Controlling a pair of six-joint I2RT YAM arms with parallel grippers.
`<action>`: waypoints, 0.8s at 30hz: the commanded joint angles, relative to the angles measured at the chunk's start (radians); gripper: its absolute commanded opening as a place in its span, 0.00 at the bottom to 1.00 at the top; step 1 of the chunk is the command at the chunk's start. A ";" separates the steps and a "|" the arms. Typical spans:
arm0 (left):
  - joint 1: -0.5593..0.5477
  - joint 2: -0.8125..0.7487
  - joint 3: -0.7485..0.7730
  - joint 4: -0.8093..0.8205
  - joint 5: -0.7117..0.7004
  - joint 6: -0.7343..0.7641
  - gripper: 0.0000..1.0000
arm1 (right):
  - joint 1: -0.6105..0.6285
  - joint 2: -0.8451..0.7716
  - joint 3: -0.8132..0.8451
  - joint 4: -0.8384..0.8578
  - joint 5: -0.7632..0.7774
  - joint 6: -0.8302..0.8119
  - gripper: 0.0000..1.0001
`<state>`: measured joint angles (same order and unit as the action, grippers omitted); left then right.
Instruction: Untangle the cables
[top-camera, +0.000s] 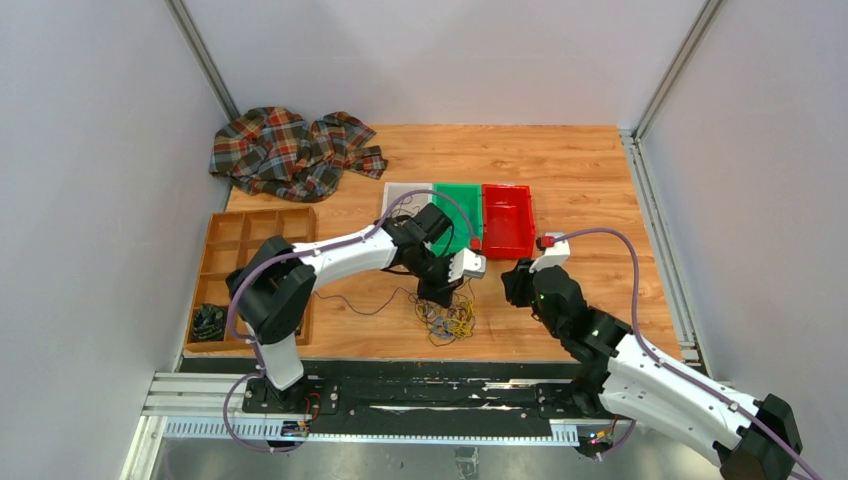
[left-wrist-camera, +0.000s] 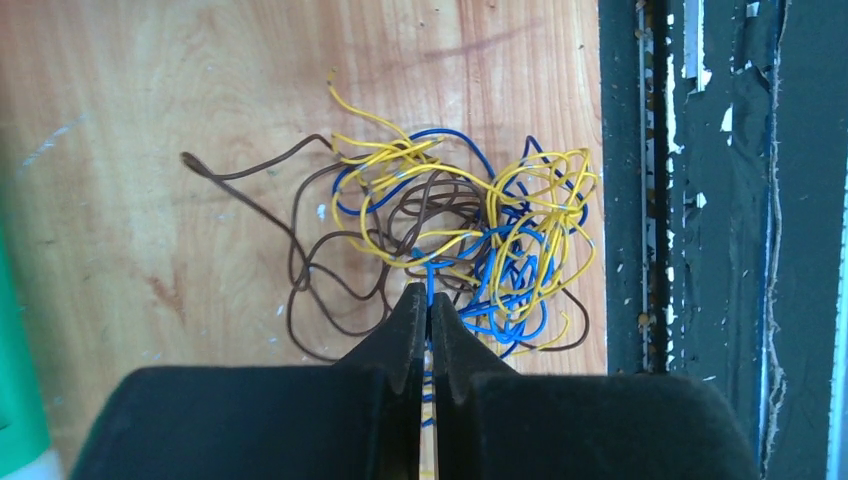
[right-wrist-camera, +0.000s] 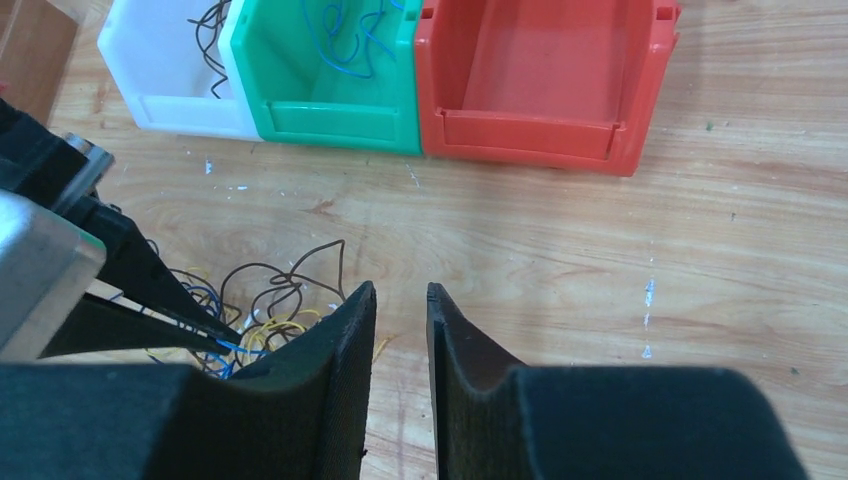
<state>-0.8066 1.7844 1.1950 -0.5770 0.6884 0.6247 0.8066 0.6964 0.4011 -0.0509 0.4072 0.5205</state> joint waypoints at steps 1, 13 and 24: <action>-0.011 -0.128 0.019 0.000 -0.074 -0.042 0.01 | -0.020 -0.020 -0.001 0.019 -0.033 0.008 0.27; -0.010 -0.290 0.146 -0.224 -0.155 -0.167 0.01 | 0.004 -0.023 0.013 0.237 -0.311 -0.112 0.61; -0.009 -0.364 0.292 -0.323 -0.159 -0.271 0.01 | 0.146 0.123 0.133 0.329 -0.399 -0.175 0.70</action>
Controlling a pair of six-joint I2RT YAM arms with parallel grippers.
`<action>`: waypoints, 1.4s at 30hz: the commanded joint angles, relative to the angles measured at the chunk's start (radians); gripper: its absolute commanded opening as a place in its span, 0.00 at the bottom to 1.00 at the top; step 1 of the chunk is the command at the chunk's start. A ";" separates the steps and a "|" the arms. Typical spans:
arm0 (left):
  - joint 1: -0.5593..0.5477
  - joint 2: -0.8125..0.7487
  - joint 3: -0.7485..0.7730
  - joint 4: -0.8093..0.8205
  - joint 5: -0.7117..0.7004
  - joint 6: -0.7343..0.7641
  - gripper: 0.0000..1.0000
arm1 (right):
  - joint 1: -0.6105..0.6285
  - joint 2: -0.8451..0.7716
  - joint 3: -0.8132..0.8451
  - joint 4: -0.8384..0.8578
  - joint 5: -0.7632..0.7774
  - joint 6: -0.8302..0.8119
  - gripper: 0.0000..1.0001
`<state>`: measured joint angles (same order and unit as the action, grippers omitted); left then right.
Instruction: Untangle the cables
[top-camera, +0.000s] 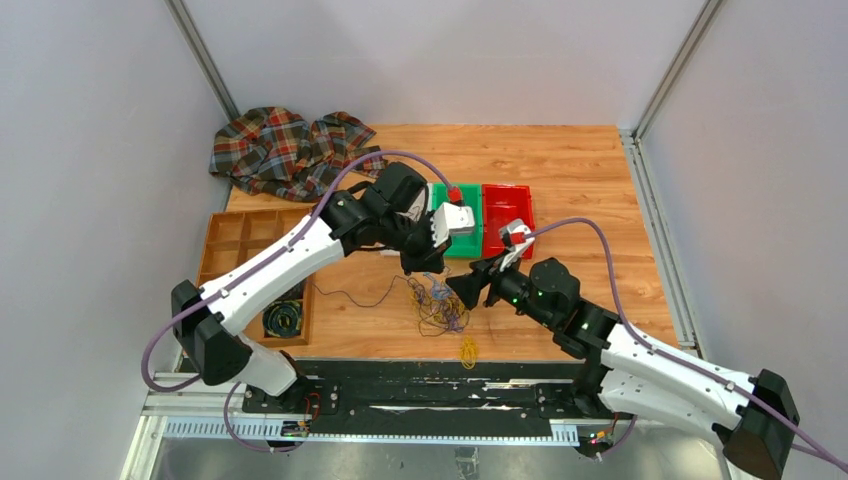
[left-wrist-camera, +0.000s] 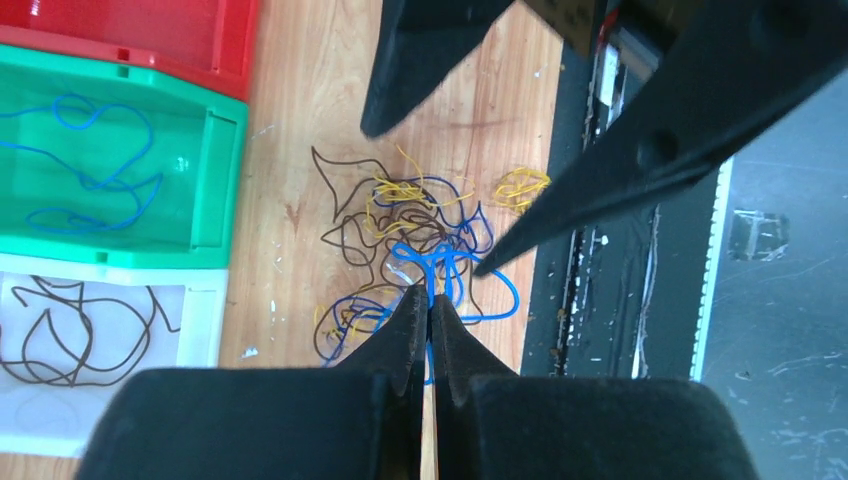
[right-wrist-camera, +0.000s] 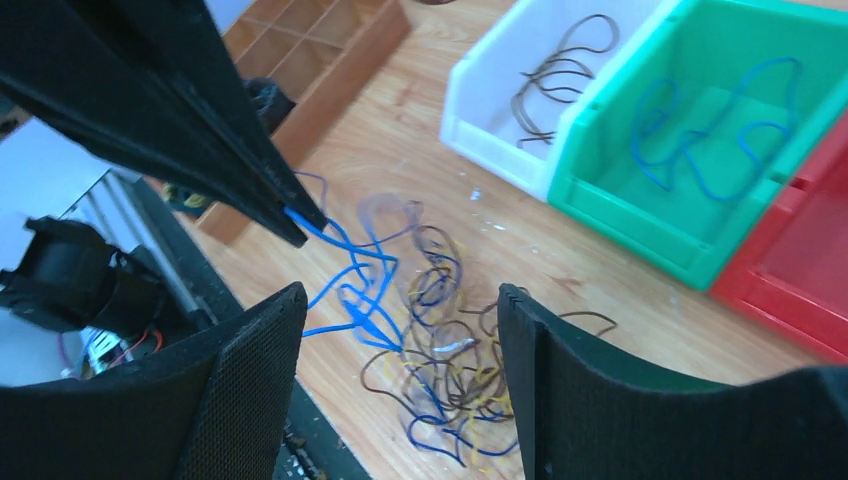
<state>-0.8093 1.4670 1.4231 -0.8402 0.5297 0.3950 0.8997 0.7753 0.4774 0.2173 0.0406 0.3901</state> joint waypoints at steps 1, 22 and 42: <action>-0.007 -0.054 0.073 -0.068 -0.002 -0.041 0.01 | 0.060 0.054 0.060 0.067 -0.022 -0.042 0.70; -0.007 -0.107 0.088 -0.119 -0.037 -0.032 0.01 | 0.070 0.100 0.052 0.174 0.016 0.058 0.63; -0.007 -0.092 0.124 -0.159 0.057 -0.048 0.01 | 0.070 0.203 0.128 0.227 0.073 0.059 0.62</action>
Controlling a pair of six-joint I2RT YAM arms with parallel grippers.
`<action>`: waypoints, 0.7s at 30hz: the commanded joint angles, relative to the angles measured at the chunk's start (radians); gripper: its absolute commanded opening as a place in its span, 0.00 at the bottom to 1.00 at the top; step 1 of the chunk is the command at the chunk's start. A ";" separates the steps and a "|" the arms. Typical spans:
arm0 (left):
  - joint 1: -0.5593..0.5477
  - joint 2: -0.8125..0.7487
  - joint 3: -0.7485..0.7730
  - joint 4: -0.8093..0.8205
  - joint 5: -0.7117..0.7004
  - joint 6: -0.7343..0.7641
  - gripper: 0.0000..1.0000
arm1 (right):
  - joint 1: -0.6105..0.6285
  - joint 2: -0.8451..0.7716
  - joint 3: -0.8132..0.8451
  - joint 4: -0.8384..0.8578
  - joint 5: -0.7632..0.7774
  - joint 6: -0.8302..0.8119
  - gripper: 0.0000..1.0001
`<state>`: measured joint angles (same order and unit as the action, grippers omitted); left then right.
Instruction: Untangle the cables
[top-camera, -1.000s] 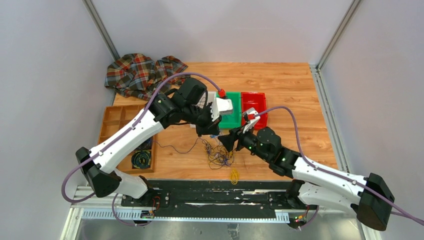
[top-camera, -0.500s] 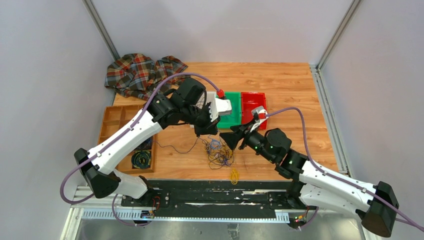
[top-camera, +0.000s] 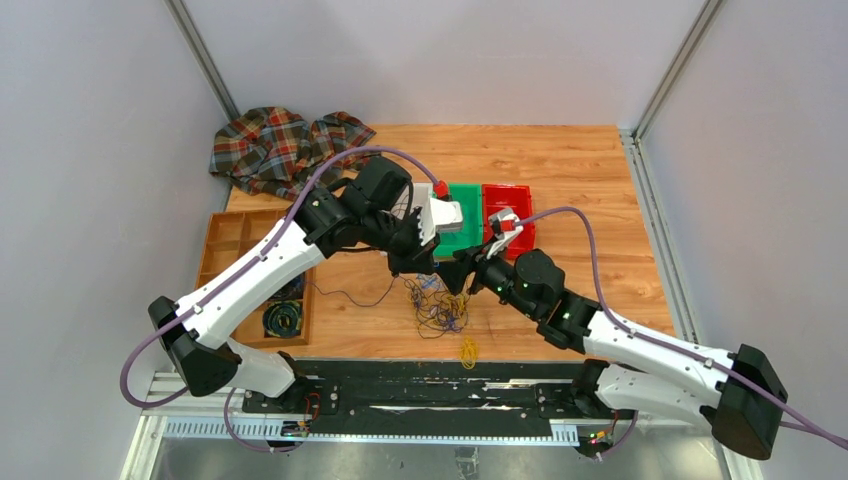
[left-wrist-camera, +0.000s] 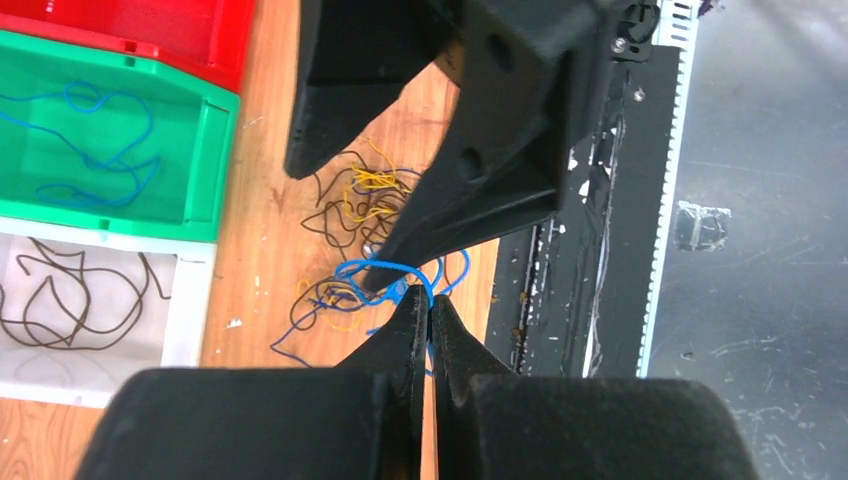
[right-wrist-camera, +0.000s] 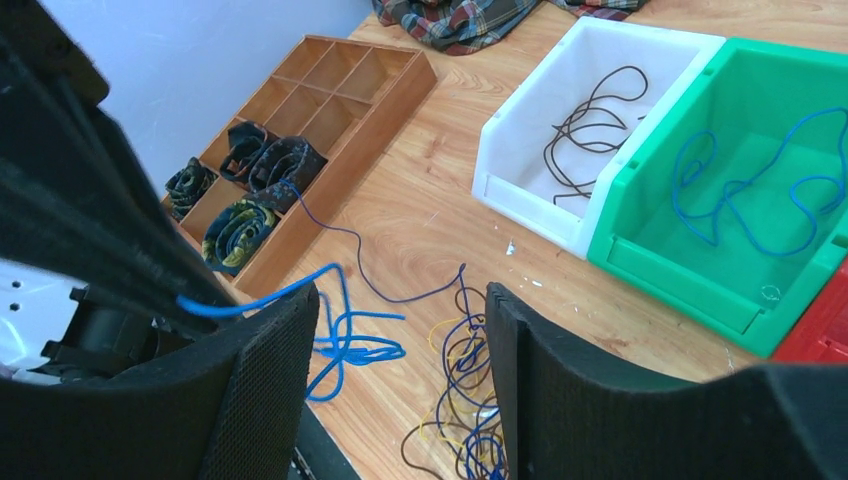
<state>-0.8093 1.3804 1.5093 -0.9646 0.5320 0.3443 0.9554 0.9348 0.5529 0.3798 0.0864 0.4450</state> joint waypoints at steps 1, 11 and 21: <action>-0.007 -0.003 0.040 -0.036 0.071 -0.004 0.01 | 0.014 0.064 0.066 0.066 0.029 0.006 0.61; -0.007 -0.003 0.129 -0.080 0.160 -0.003 0.01 | 0.016 0.195 0.017 0.145 0.037 0.072 0.45; -0.007 -0.001 0.252 -0.100 0.183 -0.037 0.01 | 0.016 0.165 -0.105 0.155 0.125 0.121 0.30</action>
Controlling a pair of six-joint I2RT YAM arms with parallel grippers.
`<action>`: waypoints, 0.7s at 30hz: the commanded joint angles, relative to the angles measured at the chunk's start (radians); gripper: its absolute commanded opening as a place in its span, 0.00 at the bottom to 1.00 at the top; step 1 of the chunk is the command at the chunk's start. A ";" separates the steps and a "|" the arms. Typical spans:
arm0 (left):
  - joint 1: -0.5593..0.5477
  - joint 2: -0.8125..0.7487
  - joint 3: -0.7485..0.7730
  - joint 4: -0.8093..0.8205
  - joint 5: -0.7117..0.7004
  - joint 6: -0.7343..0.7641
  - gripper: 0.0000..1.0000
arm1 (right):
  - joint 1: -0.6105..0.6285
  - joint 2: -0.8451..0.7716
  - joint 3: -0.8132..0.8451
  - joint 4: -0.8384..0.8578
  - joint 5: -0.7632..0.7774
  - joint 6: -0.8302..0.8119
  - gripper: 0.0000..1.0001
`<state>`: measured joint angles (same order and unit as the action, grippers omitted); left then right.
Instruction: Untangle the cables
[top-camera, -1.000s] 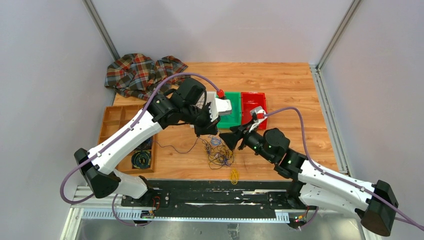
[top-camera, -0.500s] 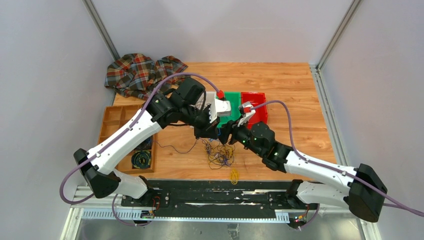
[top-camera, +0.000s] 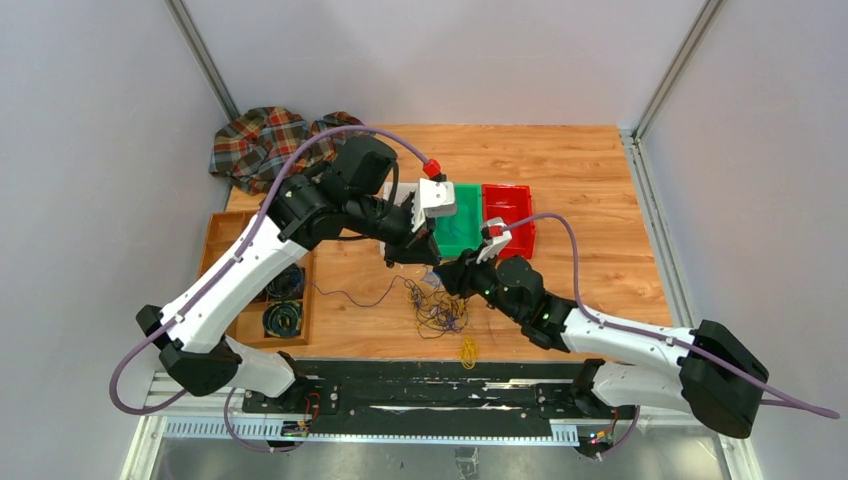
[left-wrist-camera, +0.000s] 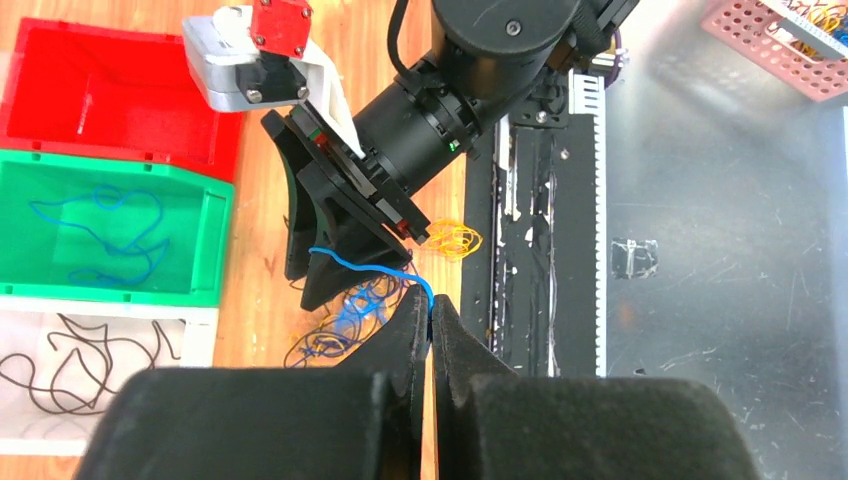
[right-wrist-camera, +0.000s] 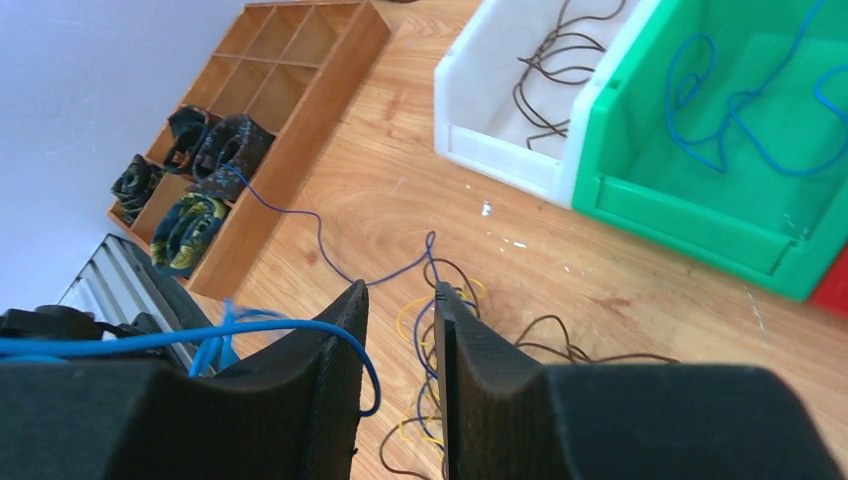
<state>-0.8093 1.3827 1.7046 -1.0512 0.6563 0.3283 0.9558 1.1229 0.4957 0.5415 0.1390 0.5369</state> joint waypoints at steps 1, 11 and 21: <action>-0.007 -0.004 0.067 -0.015 0.057 -0.021 0.00 | 0.015 -0.030 -0.058 -0.011 0.078 0.032 0.30; 0.017 0.035 0.255 -0.036 0.017 0.003 0.00 | 0.012 -0.129 -0.233 -0.044 0.175 0.081 0.29; 0.032 0.114 0.358 -0.036 -0.043 0.042 0.01 | 0.000 -0.243 -0.340 -0.099 0.233 0.122 0.33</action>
<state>-0.7864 1.4582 2.0190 -1.0855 0.6491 0.3477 0.9554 0.9279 0.1951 0.4725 0.3130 0.6201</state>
